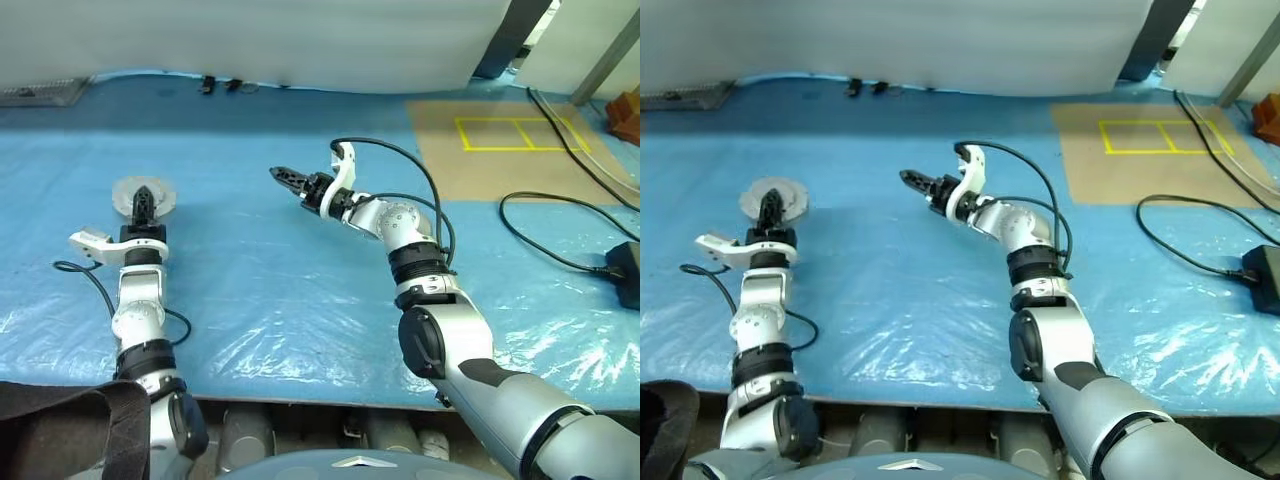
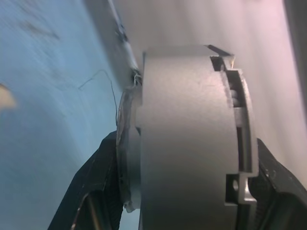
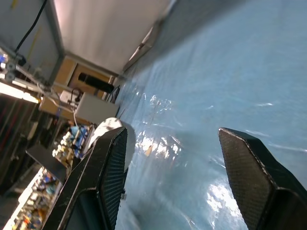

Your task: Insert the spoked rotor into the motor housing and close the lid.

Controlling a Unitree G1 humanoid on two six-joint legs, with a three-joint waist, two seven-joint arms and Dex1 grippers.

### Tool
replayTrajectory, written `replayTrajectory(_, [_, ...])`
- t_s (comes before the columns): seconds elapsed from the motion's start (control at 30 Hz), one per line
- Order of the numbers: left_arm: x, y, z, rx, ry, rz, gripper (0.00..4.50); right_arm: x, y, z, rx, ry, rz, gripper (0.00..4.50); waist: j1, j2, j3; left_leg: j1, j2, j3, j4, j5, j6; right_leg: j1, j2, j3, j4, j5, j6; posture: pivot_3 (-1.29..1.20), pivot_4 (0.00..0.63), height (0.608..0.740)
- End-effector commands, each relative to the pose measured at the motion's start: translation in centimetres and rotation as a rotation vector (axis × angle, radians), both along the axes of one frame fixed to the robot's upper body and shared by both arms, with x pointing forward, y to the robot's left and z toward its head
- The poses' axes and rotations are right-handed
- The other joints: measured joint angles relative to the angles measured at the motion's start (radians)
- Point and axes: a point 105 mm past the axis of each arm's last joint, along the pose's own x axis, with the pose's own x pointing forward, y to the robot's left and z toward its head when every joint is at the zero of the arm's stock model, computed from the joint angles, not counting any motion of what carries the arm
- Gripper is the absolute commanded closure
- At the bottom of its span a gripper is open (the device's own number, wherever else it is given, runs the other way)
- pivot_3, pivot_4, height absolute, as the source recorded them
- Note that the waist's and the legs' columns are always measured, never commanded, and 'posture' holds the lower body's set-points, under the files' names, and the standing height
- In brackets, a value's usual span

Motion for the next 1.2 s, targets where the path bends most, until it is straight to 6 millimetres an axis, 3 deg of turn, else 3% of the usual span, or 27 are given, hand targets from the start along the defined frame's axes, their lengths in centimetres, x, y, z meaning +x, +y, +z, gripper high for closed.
replayTrajectory(0.03, [0.9, 2.3, 0.0, 0.061, 0.051, 0.125, 1.61, -0.8, 1.2, 2.7, -0.005, -0.117, 0.053, 1.37, 0.005, -0.002, 0.0, 0.0, 0.0, 0.0, 0.0, 0.0, 0.0, 0.0, 0.0, 0.0, 0.0, 0.0, 0.0, 0.0, 0.15, 0.74])
replayTrajectory(0.4, [1.3, 3.3, -2.2, 0.087, 0.165, 0.226, 1.61, -1.7, 1.0, 2.9, -0.057, -0.176, 0.063, 1.37, 0.02, -0.004, 0.0, 0.001, 0.001, -0.001, 0.002, -0.002, -0.004, 0.0, -0.001, 0.0, 0.005, 0.0, 0.001, 0.0, 0.15, 0.74])
replayTrajectory(0.5, [0.6, 3.6, -2.5, 0.096, 0.168, 0.262, 1.01, -1.5, 0.8, 3.0, -0.087, -0.203, 0.055, 1.33, 0.02, -0.004, 0.0, 0.001, 0.002, -0.001, 0.003, -0.002, -0.004, 0.0, -0.001, 0.0, 0.005, 0.0, 0.001, 0.0, 0.15, 0.74])
replayTrajectory(0.6, [-0.4, 4.3, -2.7, 0.092, 0.175, 0.322, 0.06, -1.4, 0.5, 3.0, -0.111, -0.221, 0.053, 1.33, 0.017, -0.004, 0.0, 0.001, 0.002, -0.001, 0.003, -0.002, -0.004, 0.0, -0.001, 0.001, 0.006, 0.0, 0.001, 0.0, 0.15, 0.74])
replayTrajectory(0.77, [-2.5, 6.1, -2.7, 0.111, 0.216, 0.454, 0.02, -1.2, 0.2, 2.9, -0.141, -0.245, 0.054, 1.33, 0.005, -0.004, 0.0, 0.0, 0.001, -0.001, 0.003, -0.002, -0.004, 0.0, -0.001, 0.002, 0.006, 0.001, 0.001, 0.0, 0.15, 0.74])
replayTrajectory(0.87, [-3.9, 6.8, -2.2, 0.206, 0.235, 0.502, 0.02, -1.1, -0.1, 2.8, -0.174, -0.275, 0.051, 1.33, -0.001, -0.004, 0.0, 0.0, 0.001, -0.001, 0.003, -0.002, -0.004, 0.0, -0.001, 0.002, 0.005, 0.001, 0.001, 0.0, 0.15, 0.74])
replayTrajectory(1.07, [-4.9, 5.4, 0.0, 0.462, 0.178, 0.416, 0.02, -1.2, -0.6, 3.1, -0.25, -0.421, 0.019, 1.33, 0.002, -0.005, 0.0, 0.001, 0.002, -0.001, 0.003, -0.002, -0.004, 0.0, -0.001, 0.001, 0.005, 0.0, 0.001, 0.0, 0.15, 0.74])
replayTrajectory(1.2, [-4.6, 1.3, 3.2, 0.671, -0.003, 0.232, 0.02, -1.6, -2.8, 2.1, -0.308, -0.473, -0.025, 1.33, 0.021, -0.008, 0.0, 0.001, 0.002, -0.001, 0.004, -0.002, -0.004, 0.0, -0.002, 0.001, 0.005, 0.0, 0.0, 0.0, 0.15, 0.74])
